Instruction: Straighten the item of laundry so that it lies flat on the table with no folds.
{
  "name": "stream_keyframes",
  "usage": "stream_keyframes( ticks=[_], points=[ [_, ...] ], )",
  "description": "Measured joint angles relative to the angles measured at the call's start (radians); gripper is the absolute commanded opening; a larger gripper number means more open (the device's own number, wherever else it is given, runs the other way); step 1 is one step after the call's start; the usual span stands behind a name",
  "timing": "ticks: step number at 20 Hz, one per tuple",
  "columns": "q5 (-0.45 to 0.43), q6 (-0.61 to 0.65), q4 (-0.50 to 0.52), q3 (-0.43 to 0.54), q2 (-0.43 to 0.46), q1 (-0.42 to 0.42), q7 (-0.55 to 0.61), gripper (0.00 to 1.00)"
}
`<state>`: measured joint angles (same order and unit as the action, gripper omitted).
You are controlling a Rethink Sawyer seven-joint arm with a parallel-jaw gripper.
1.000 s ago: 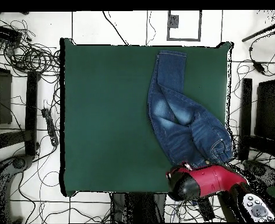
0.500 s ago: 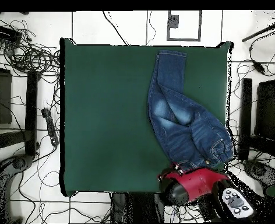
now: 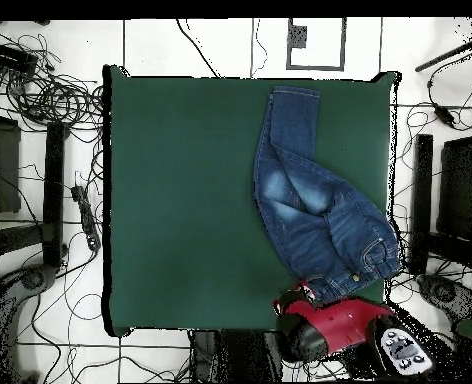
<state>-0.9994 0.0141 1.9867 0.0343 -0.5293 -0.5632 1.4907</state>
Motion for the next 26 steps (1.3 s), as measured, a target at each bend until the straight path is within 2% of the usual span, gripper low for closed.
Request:
stream_keyframes(
  ticks=[10,16,26],
  points=[
    [0.071,0.01,0.01,0.054,-0.142,-0.171,0.0,1.0],
    [0.071,0.01,0.01,0.055,-0.169,-0.165,0.0,1.0],
    [0.075,0.01,0.01,0.055,-0.155,-0.157,0.0,1.0]
  ],
)
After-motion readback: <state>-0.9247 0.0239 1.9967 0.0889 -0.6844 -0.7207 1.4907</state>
